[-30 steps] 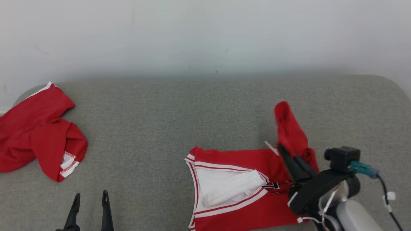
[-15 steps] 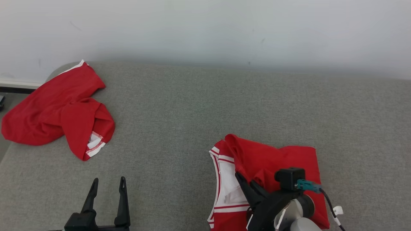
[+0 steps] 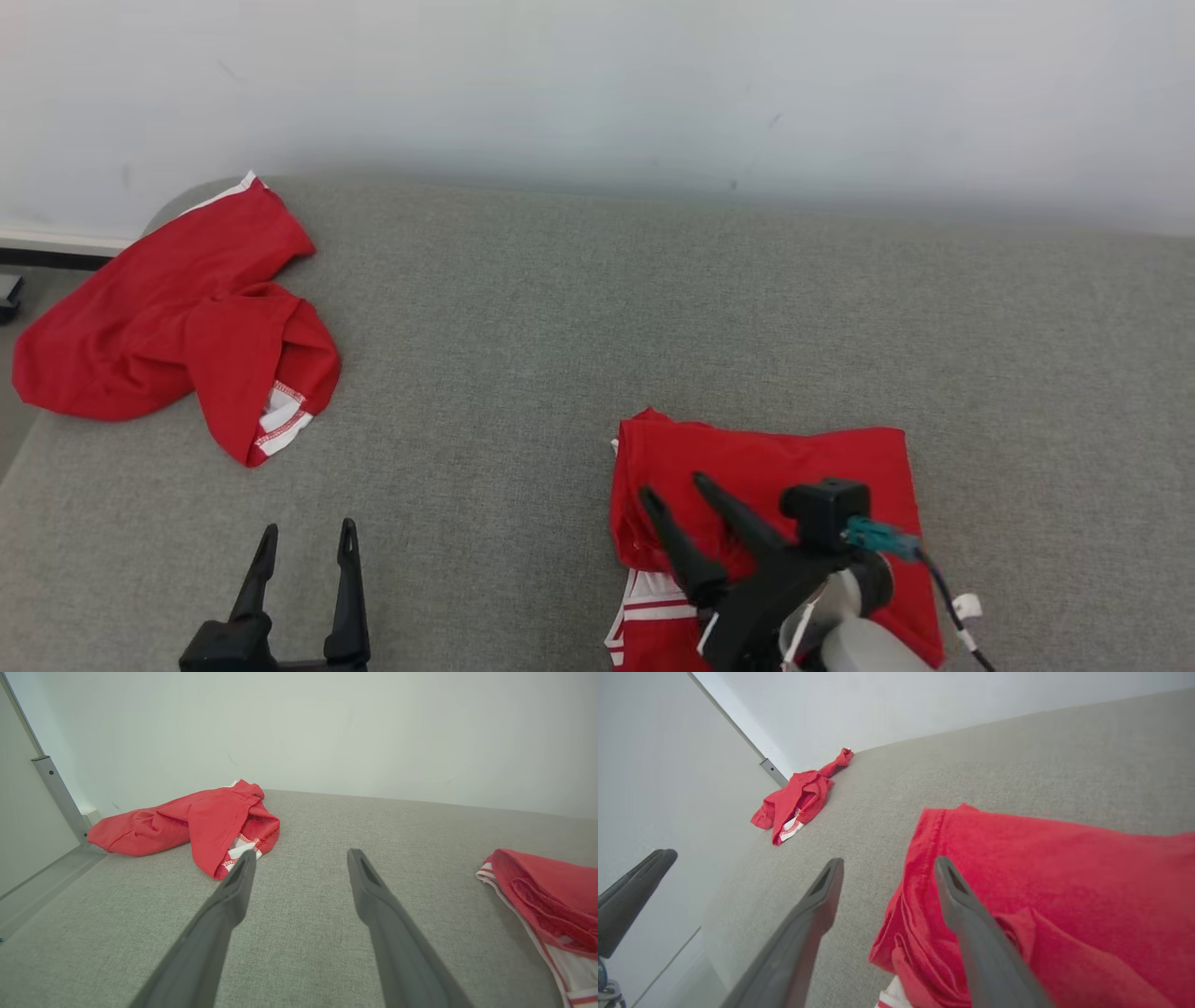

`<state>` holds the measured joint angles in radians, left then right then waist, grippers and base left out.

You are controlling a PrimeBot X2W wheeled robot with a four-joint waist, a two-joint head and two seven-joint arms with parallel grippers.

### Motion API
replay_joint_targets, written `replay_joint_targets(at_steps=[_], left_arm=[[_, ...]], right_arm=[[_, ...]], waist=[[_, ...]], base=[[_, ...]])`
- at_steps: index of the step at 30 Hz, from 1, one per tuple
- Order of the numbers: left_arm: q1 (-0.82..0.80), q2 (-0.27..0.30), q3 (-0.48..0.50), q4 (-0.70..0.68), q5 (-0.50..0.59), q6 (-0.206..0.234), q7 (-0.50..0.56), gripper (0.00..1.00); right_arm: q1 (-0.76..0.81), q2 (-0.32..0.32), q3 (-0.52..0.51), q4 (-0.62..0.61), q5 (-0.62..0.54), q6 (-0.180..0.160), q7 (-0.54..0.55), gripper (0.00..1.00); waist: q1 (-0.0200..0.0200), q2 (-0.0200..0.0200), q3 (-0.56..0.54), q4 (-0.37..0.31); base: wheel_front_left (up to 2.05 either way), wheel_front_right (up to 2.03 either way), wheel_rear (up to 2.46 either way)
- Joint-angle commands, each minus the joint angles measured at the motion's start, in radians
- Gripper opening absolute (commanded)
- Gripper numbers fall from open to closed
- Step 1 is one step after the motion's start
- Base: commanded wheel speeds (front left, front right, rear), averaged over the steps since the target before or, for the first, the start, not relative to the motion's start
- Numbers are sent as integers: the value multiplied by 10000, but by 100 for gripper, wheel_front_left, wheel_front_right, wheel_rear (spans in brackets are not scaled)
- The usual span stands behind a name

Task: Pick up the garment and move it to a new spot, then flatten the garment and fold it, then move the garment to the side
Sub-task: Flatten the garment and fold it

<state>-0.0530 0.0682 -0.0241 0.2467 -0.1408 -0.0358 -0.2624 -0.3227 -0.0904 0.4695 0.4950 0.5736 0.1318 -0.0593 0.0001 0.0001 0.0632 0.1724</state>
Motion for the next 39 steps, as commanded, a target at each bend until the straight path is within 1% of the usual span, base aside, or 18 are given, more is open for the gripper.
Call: replay_joint_targets(at_steps=[1, 3, 7, 10, 11, 14, 22, 25, 29, 30, 32, 33, 34, 36, 37, 39], left_arm=[[172, -16, 86, -25, 124, -25, -35, 100], [258, -13, 197, -69, 130, -29, -35, 100], [405, -28, 350, -194, 133, -19, -35, 100], [472, -41, 401, -242, 159, -68, -35, 100], [476, -44, 417, -241, 155, -62, -35, 100], [469, -47, 463, -248, 154, -83, -35, 100], [316, -99, 403, -213, 227, -150, -35, 100], [229, -104, 427, -177, 222, -213, -35, 100], [248, -122, 406, -173, 236, -217, -35, 100], [222, -119, 422, -146, 210, -249, -35, 100], [158, -128, 451, -104, 193, -244, -35, 100], [143, -130, 469, -94, 192, -257, -35, 100], [139, -133, 483, -88, 199, -268, -35, 100], [134, -141, 500, -82, 208, -282, -35, 100], [128, -146, 502, -75, 217, -286, -35, 100], [160, -153, 471, -112, 252, -263, -35, 100]], right_arm=[[-15, -360, -46, -341, 118, -24, -154, 100], [103, -758, -204, -812, 189, -24, -185, 100], [512, -1662, -845, -1599, 188, -24, 120, 100], [978, -2138, -1279, -2012, 238, -24, 404, 100], [1118, -2202, -1345, -2171, 258, -24, 491, 100], [1391, -2264, -1389, -2493, 305, -24, 677, 100], [1747, -2134, -534, -3656, 227, -24, 1306, 100], [1746, -2090, -330, -3791, 153, -24, 1529, 100], [1642, -1990, -140, -3600, 42, -24, 1701, 100], [1608, -2002, -79, -3508, -3, -24, 1747, 98], [1482, -2035, 41, -3354, -198, -24, 1757, 84], [1436, -2036, 76, -3221, -295, -24, 1778, 64], [1391, -2012, 121, -3098, -395, -24, 1787, 49], [1262, -1952, 103, -2797, -628, -24, 1744, 13], [1194, -1924, 122, -2655, -726, -24, 1725, 0], [1098, -1786, 207, -2474, -781, -24, 1626, 0]], waist=[[-1, -1, -177, -201], [-1, -1, -251, -321], [-1, -1, -310, -496], [-1, -1, -308, -538], [-1, -1, -307, -540], [-1, -1, -298, -553], [-1, -1, -182, -396], [-1, -1, -128, -294], [-1, -1, -83, -156], [-1, -1, -65, -123], [-1, -1, -33, -58], [-1, -1, -16, -27], [-1, -1, -6, -3], [-1, -1, 14, 37], [-1, -1, 13, 57], [-1, -1, 12, 100]], base=[[0, 0, 0], [0, 0, 0], [0, 0, 0], [0, 0, 0], [0, 0, 0], [0, 0, 0], [0, 0, 0], [0, 0, 0], [0, 0, 0], [0, 0, 0], [0, 0, 0], [0, 0, 0], [0, 0, 0], [0, 0, 0], [0, 0, 0], [0, 0, 0]])
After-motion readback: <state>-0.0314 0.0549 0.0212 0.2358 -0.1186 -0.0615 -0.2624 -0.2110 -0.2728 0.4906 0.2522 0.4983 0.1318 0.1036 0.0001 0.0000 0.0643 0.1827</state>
